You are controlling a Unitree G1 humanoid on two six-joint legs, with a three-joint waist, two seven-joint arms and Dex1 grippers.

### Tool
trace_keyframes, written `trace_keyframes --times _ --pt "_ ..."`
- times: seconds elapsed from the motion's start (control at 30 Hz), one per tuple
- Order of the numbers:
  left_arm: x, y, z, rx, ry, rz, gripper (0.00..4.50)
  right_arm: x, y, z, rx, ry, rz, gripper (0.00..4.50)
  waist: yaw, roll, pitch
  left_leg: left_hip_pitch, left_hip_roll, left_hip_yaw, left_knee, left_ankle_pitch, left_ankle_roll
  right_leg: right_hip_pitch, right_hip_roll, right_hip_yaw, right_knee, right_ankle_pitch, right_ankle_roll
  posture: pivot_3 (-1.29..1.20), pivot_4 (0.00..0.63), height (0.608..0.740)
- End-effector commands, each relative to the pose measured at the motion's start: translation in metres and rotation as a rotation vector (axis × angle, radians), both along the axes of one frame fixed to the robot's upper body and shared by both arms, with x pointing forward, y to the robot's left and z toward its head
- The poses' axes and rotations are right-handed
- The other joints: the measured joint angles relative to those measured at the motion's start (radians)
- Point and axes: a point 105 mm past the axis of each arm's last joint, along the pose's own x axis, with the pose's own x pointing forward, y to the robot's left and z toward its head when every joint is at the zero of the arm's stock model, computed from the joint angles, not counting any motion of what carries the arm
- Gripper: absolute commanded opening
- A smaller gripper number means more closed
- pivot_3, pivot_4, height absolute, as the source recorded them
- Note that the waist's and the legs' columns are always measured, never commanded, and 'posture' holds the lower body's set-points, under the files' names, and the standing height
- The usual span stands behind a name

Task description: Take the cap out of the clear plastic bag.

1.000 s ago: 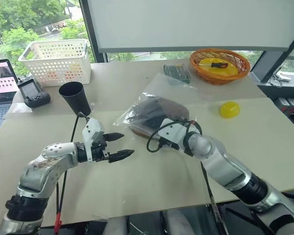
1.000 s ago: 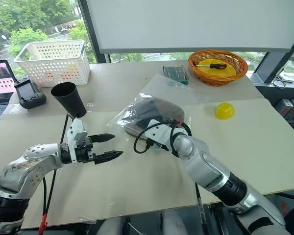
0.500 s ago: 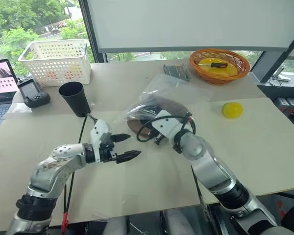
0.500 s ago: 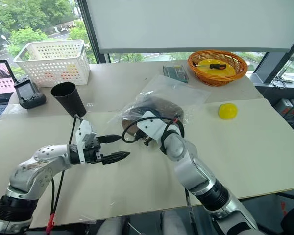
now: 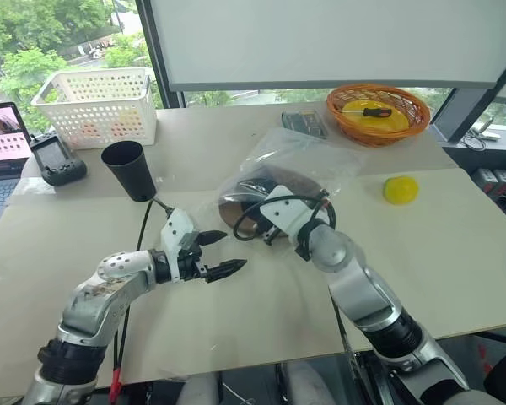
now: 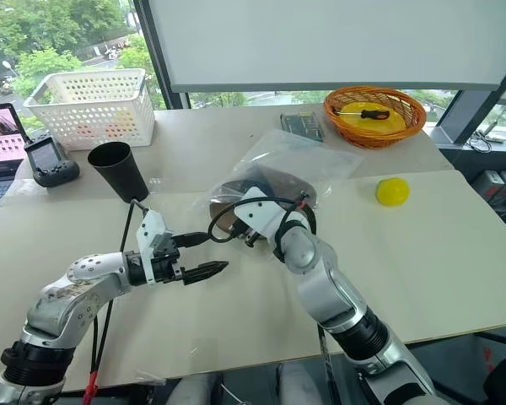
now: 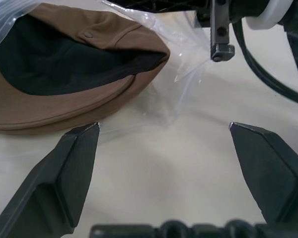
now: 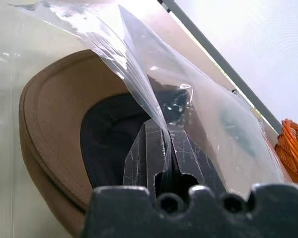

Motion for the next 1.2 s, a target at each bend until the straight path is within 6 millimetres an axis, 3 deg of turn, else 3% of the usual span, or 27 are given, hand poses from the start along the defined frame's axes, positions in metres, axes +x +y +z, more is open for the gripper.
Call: trace_keyframes --times 0.03,0.2,0.43,0.57,0.7,1.0,1.2 --pt "0.007 -0.003 0.005 -0.013 -0.031 0.014 4.50 0.001 0.001 0.021 0.020 -0.082 0.011 0.07 0.000 0.000 0.000 0.000 0.000 0.000 0.000 0.000 0.000 0.000 0.000 0.000 0.000 0.000 0.000 0.00 0.150 0.736" --pt "0.015 -0.017 -0.006 0.018 -0.081 0.033 4.50 0.002 0.002 0.019 0.020 -0.071 0.014 0.07 0.000 0.000 0.000 0.000 0.000 0.000 0.000 0.000 0.000 0.000 0.000 0.000 0.000 0.002 -0.004 0.00 0.150 0.736" --pt "0.037 -0.020 -0.001 0.183 -0.374 0.073 4.50 0.002 0.002 0.014 -0.004 -0.048 0.016 0.07 0.000 0.000 0.000 0.000 0.000 0.000 0.000 0.000 0.000 0.000 0.000 0.000 0.000 0.003 -0.004 0.00 0.150 0.736" --pt "0.045 -0.019 0.004 0.138 -0.368 0.096 4.50 0.000 0.005 0.012 -0.003 -0.039 0.023 0.07 0.000 0.000 0.000 0.000 0.000 0.000 0.000 0.000 0.000 0.000 0.000 0.000 0.000 0.003 -0.005 0.00 0.150 0.736" --pt "0.051 -0.019 -0.011 0.263 -0.417 0.098 4.50 0.000 0.006 0.011 -0.002 -0.039 0.023 0.07 -0.001 0.000 0.000 0.000 0.000 0.000 0.000 0.000 0.000 0.000 0.000 0.000 0.000 0.003 -0.004 0.00 0.150 0.736" --pt "0.077 -0.035 -0.006 0.315 -0.503 0.142 4.50 -0.002 0.007 0.009 0.002 -0.033 0.023 0.07 0.002 0.000 0.000 -0.001 -0.001 0.000 0.000 0.000 0.000 0.000 0.000 0.000 0.000 0.003 -0.004 0.00 0.150 0.736" --pt "0.094 -0.041 -0.029 0.483 -0.531 0.118 4.50 -0.002 0.008 0.009 0.008 -0.035 0.019 0.07 0.000 0.000 0.000 0.000 -0.001 0.000 0.000 0.000 0.000 0.000 0.000 0.000 0.000 0.003 -0.004 0.00 0.150 0.736"
